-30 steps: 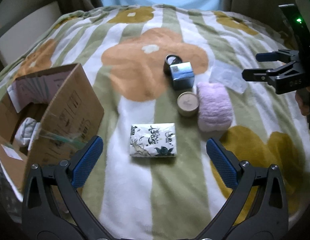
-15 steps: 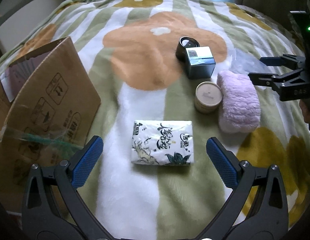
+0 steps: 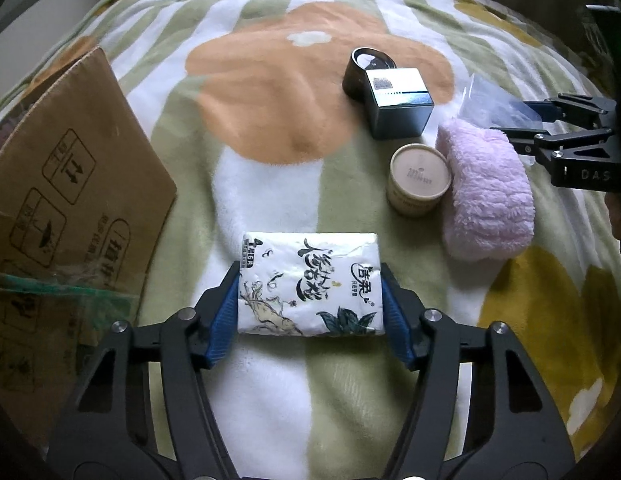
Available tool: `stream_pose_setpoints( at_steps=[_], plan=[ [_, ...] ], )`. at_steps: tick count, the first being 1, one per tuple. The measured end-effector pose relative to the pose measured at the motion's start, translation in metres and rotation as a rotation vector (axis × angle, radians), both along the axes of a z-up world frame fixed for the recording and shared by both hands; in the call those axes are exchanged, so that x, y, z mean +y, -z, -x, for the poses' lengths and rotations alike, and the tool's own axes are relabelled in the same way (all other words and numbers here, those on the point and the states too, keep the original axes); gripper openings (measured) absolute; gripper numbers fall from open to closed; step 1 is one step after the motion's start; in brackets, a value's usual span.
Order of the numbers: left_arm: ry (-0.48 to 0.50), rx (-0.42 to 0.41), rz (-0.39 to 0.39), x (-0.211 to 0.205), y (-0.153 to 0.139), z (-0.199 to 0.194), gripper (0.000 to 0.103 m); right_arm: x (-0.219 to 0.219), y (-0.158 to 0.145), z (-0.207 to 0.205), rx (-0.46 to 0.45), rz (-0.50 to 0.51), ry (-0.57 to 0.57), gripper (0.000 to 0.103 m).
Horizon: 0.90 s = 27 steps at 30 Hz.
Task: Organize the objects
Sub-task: 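Grasp the printed tissue pack with the left tool while the right tool grasps the clear case, then carry the tissue pack and clear case over the cardboard box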
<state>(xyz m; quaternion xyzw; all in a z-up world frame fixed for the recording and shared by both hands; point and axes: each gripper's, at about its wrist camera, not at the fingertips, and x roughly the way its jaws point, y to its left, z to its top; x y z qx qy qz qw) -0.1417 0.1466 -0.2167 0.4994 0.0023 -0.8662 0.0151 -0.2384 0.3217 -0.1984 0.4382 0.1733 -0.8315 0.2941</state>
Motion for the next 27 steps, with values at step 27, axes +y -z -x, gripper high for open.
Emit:
stream_pose_setpoints(
  at_steps=[27],
  plan=[
    [0.072, 0.117, -0.07, -0.009, -0.075, -0.03, 0.059, -0.001, -0.046, -0.04, 0.044, -0.01, 0.135, 0.052]
  ],
)
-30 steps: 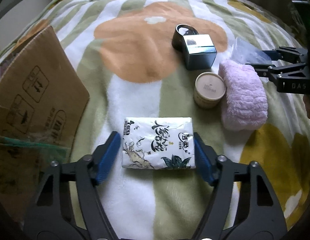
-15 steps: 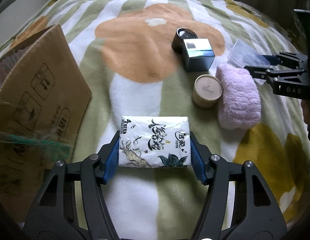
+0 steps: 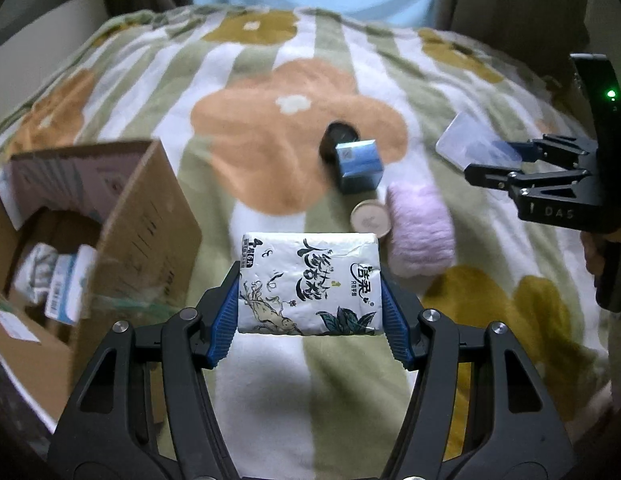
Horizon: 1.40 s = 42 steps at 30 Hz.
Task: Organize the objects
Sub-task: 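Carry the tissue pack and clear case over the cardboard box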
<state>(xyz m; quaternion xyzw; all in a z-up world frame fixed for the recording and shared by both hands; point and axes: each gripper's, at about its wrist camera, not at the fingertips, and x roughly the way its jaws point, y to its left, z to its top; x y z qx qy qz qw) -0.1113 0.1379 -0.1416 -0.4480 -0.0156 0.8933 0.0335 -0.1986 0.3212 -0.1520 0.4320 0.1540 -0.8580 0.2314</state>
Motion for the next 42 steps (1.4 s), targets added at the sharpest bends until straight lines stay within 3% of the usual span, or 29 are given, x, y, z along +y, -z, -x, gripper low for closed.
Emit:
stream_pose_setpoints(
  at_steps=[10, 19, 29, 42],
  plan=[
    [0.079, 0.113, 0.018, -0.012, -0.073, -0.02, 0.059, -0.018, -0.064, -0.039, 0.047, 0.026, 0.053, 0.052],
    [0.089, 0.174, 0.007, -0.056, -0.12, -0.029, 0.059, -0.073, -0.12, -0.067, 0.109, 0.049, 0.048, 0.052],
    [0.044, 0.175, 0.034, -0.139, -0.124, -0.019, 0.059, -0.159, -0.143, -0.072, 0.101, 0.094, -0.011, 0.052],
    [-0.055, 0.139, 0.029, -0.25, -0.104, 0.004, 0.059, -0.262, -0.114, -0.057, 0.042, 0.076, -0.099, 0.052]
  ],
)
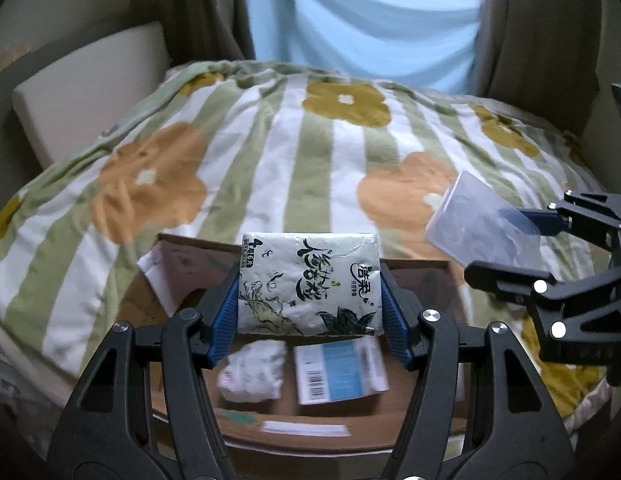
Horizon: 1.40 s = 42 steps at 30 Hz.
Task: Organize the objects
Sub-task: 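Carry the tissue pack and clear case over the cardboard box, then open both tools to drop the tissue pack and clear case inside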
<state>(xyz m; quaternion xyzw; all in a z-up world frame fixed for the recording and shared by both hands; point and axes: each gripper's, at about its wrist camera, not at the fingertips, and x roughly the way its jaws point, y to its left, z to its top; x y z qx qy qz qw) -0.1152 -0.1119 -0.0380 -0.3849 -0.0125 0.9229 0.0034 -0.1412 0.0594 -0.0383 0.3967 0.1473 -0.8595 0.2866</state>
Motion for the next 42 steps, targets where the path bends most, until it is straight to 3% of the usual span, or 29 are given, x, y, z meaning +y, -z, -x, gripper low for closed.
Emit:
stream_pose_setpoints(
  at_steps=[15, 31, 33, 35, 38, 42],
  plan=[
    [-0.055, -0.082, -0.023, -0.067, 0.055, 0.021, 0.059, -0.058, 0.041, 0.009, -0.069, -0.043, -0.027, 0.052],
    [-0.062, -0.14, 0.001, -0.093, 0.083, 0.032, 0.059, -0.084, 0.066, 0.02, -0.13, -0.035, -0.038, 0.052],
    [-0.051, -0.149, -0.001, -0.094, 0.084, 0.032, 0.066, -0.087, 0.068, 0.021, -0.144, -0.026, -0.04, 0.053],
    [-0.061, -0.16, 0.012, -0.095, 0.083, 0.031, 0.102, -0.09, 0.07, 0.022, -0.159, -0.016, -0.039, 0.056],
    [-0.054, -0.137, 0.035, -0.094, 0.081, 0.023, 0.103, -0.088, 0.069, 0.023, -0.171, 0.019, -0.018, 0.078],
    [-0.063, -0.149, 0.025, -0.095, 0.085, 0.018, 0.103, -0.08, 0.066, 0.021, -0.176, 0.055, 0.009, 0.079]
  ],
)
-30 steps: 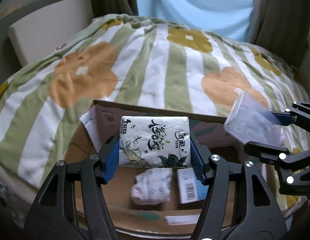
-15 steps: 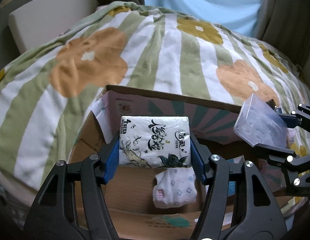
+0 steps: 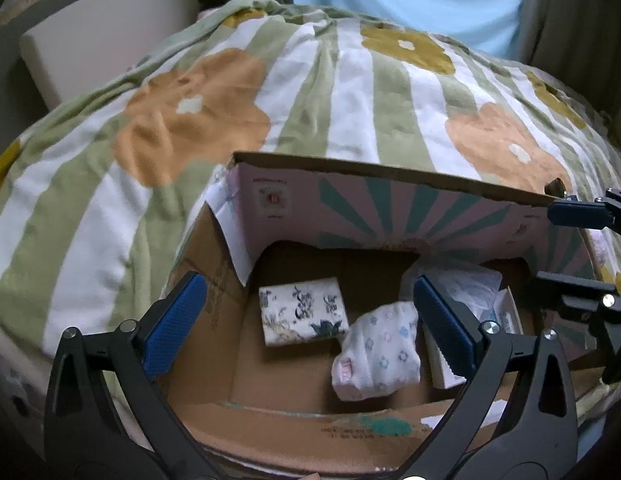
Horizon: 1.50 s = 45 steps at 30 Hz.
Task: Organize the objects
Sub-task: 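Open both tools to drop the tissue pack and clear case inside, then withdraw both tools from the cardboard box toward the remaining items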
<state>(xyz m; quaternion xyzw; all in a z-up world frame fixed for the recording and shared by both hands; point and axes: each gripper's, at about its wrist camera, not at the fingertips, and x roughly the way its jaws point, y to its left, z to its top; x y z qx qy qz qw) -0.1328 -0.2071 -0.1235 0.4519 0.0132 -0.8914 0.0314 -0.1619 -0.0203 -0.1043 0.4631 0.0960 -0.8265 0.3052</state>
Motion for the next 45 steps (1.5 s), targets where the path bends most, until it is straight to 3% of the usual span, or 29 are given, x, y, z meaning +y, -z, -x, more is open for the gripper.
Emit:
stream_pose_setpoints(
  at_steps=[7, 30, 45],
  plan=[
    [-0.01, 0.0, -0.03, 0.003, 0.0, -0.012, 0.103, 0.005, -0.002, -0.013, 0.011, -0.019, 0.016, 0.079],
    [0.026, 0.036, 0.026, 0.045, -0.036, -0.017, 0.103, 0.046, -0.033, -0.032, 0.076, -0.046, 0.026, 0.079],
    [0.121, 0.069, 0.022, 0.122, -0.08, 0.005, 0.103, 0.115, -0.061, -0.027, 0.148, -0.055, 0.089, 0.079]
  ],
)
